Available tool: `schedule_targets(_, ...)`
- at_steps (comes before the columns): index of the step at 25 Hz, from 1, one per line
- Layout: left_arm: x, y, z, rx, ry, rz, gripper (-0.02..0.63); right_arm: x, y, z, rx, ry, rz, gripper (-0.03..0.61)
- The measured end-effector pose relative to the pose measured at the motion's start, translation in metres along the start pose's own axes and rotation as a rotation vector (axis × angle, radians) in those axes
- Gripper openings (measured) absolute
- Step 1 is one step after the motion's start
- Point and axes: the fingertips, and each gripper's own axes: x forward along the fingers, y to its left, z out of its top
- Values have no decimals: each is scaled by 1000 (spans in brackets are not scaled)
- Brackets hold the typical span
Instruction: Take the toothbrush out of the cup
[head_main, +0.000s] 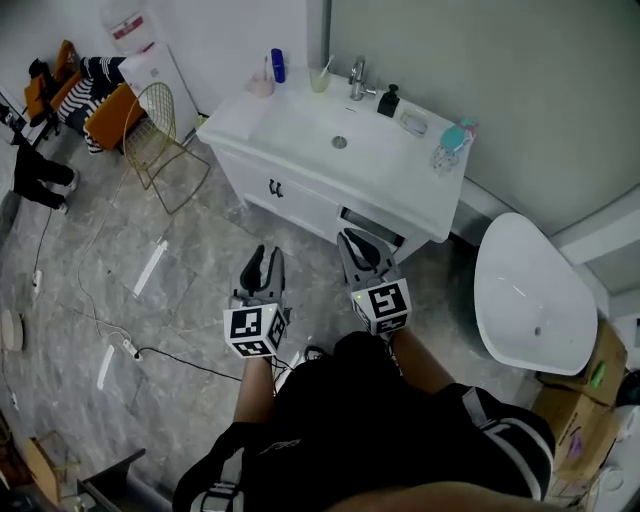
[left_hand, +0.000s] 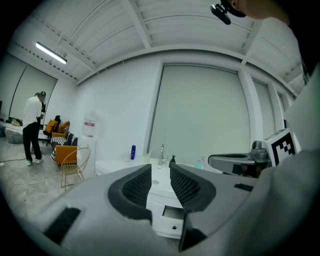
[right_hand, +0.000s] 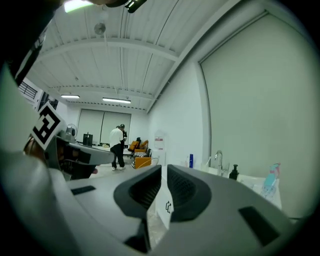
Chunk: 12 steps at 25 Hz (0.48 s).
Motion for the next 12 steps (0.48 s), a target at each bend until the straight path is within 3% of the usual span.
schedule_targets(8, 11, 33, -15, -31, 43, 5, 135, 31, 14, -13, -1, 64, 11, 62)
schedule_targets(12, 27, 49, -21, -45, 55, 20, 137, 47, 6, -23, 15, 87, 10, 114)
